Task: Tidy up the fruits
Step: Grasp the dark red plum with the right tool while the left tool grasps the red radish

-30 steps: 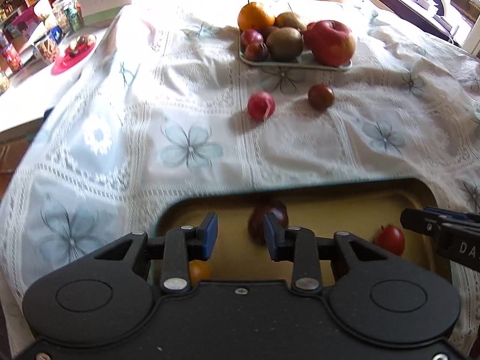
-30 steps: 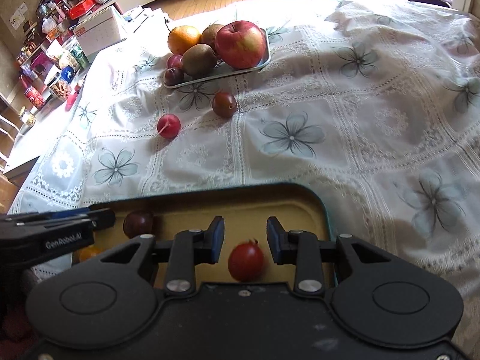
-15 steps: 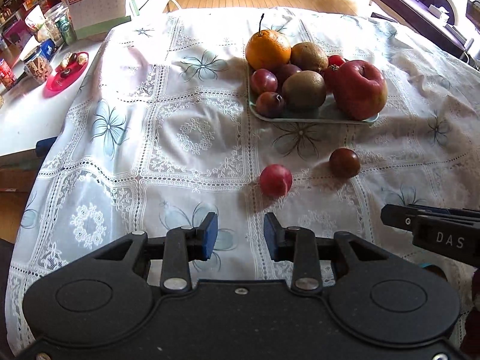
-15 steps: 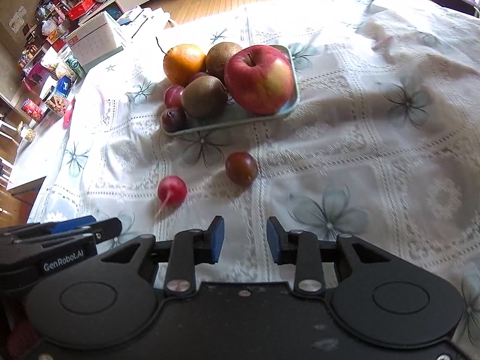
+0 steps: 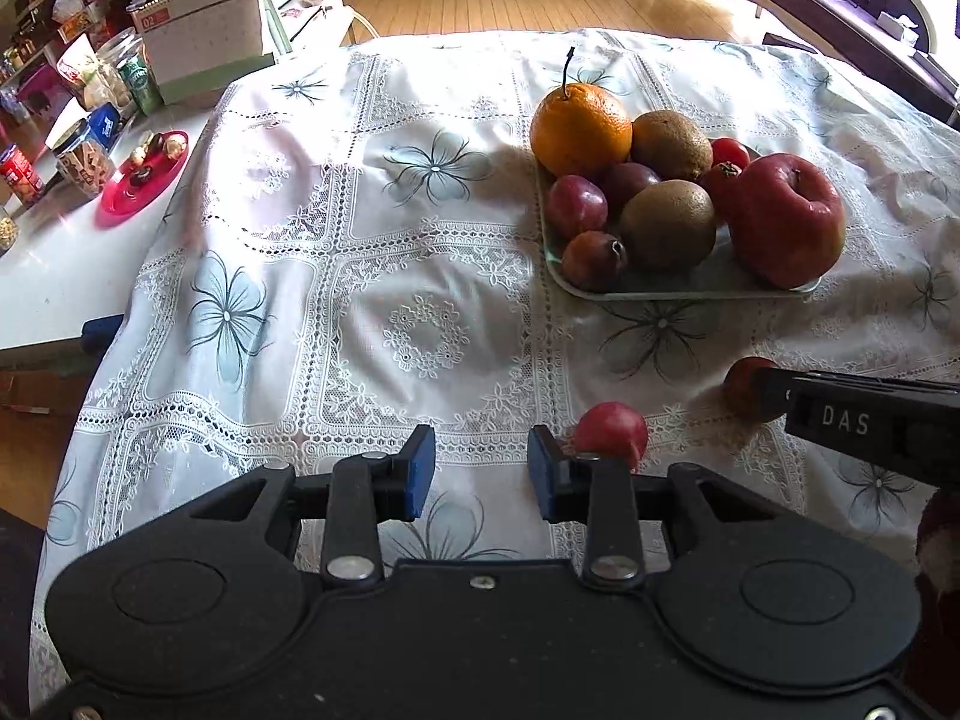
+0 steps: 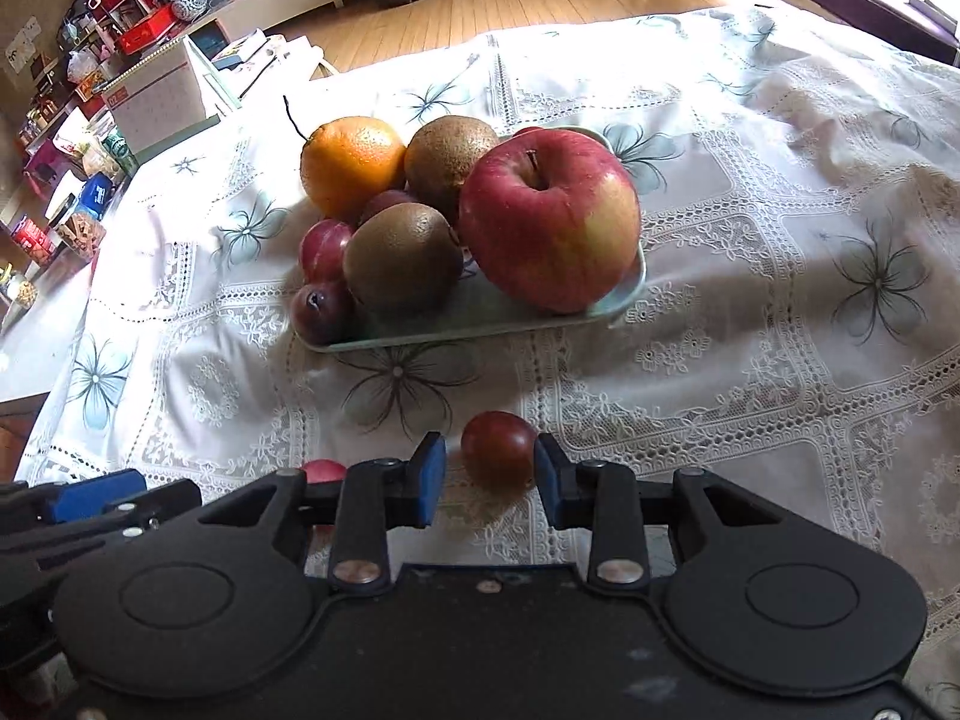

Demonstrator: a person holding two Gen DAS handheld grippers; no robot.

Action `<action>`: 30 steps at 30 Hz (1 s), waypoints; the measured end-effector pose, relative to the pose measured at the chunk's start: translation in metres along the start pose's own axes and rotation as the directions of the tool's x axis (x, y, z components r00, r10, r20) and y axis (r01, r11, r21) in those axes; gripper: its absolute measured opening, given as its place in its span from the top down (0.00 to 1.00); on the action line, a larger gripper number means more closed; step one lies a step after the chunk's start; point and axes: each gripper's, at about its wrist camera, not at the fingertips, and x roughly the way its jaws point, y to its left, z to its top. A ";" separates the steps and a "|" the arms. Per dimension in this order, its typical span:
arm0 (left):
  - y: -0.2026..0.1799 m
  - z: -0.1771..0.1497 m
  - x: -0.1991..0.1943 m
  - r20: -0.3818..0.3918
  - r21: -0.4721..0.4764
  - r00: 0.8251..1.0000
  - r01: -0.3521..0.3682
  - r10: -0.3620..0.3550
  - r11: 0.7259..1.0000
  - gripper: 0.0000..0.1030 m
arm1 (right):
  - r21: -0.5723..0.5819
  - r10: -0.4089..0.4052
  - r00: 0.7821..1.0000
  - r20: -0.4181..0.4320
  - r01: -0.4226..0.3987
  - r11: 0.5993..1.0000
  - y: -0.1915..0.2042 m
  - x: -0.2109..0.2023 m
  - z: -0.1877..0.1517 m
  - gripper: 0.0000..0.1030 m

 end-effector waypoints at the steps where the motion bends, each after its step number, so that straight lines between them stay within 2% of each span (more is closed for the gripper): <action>1: 0.001 0.000 0.001 0.000 0.001 1.000 0.001 -0.001 1.000 0.59 | -0.001 -0.005 1.000 0.005 0.005 1.000 0.002 0.002 0.000 0.66; 5: 0.003 0.001 0.004 -0.006 -0.005 1.000 0.011 -0.011 1.000 0.59 | -0.010 -0.048 0.999 0.021 0.048 0.999 0.006 0.010 0.001 0.57; 10: 0.005 0.001 0.007 -0.021 -0.022 0.999 0.049 -0.050 0.999 0.59 | -0.019 -0.086 0.996 0.003 0.086 0.996 0.003 0.024 -0.001 0.58; 13: 0.004 0.002 0.010 -0.029 -0.031 0.997 0.066 -0.067 0.997 0.59 | 0.002 -0.071 0.997 -0.011 0.071 0.997 -0.001 0.030 -0.002 0.58; 16: 0.001 0.003 0.012 -0.033 -0.037 0.996 0.080 -0.081 0.996 0.59 | 0.003 -0.047 0.999 -0.014 0.047 0.999 -0.004 0.029 -0.004 0.63; 22: -0.004 0.007 0.011 -0.034 -0.056 0.991 0.130 -0.132 0.990 0.59 | 0.061 -0.009 1.000 0.005 0.008 0.998 -0.019 0.003 -0.008 0.64; 26: -0.018 0.010 0.012 -0.038 -0.035 0.989 0.140 -0.141 0.990 0.59 | 0.092 0.020 1.000 0.023 -0.022 0.995 -0.036 -0.022 -0.014 0.63; 30: -0.034 0.012 0.015 -0.044 -0.018 0.987 0.155 -0.156 0.988 0.58 | 0.072 0.012 0.999 0.051 -0.015 0.997 -0.048 -0.043 -0.025 0.63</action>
